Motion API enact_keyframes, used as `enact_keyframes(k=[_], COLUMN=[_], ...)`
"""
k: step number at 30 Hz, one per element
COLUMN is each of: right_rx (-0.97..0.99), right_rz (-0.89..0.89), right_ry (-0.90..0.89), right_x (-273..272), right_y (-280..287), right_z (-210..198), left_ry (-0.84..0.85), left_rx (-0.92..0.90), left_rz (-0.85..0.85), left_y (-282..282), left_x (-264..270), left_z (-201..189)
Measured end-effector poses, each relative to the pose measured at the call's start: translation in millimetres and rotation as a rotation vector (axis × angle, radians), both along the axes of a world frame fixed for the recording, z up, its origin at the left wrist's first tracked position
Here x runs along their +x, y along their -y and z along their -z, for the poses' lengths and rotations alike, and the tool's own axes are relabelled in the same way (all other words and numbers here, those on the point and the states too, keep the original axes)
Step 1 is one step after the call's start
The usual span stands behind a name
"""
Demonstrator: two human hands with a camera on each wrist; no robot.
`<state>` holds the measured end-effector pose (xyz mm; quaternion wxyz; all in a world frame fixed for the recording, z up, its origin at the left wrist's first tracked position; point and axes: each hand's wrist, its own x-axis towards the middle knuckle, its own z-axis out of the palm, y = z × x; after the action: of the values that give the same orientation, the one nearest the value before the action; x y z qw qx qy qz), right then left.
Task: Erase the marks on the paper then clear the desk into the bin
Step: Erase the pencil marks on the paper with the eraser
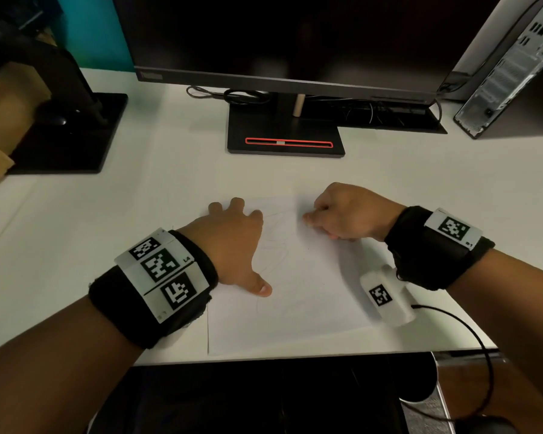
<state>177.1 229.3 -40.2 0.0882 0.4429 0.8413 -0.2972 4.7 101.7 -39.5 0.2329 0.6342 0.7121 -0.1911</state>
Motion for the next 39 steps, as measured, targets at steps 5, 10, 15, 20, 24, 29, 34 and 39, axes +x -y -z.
enact_keyframes(k=[5,10,15,20,24,29,34,39], right_rx=[-0.102,-0.07,-0.074,-0.123,-0.072,-0.151,-0.002,-0.094], right_rz=[-0.078,-0.081,-0.014,-0.109,-0.004,-0.113,0.044,-0.03], right_ry=[0.009,0.019,-0.01,0.02,-0.027,0.021,-0.021,0.019], right_x=[-4,-8,-9,-13,-13,-18,-19,-22], right_y=[7,6,-1,11,-4,10,-13,-10], right_z=[2,1,-1,3,-2,1,-1,-2], left_ry=[-0.012,-0.009,-0.007,0.0,-0.002,0.001,-0.003,0.004], left_rx=[0.011,0.011,0.002,0.006,-0.003,-0.001,0.01,0.006], left_rz=[0.0,-0.013,-0.011,-0.012,-0.009,-0.008,0.005,-0.002], left_y=[-2,-1,0,0,1,1,2,1], left_x=[0,0,1,1,2,0,0,0], left_z=[0,0,0,-1,-1,0,0,0])
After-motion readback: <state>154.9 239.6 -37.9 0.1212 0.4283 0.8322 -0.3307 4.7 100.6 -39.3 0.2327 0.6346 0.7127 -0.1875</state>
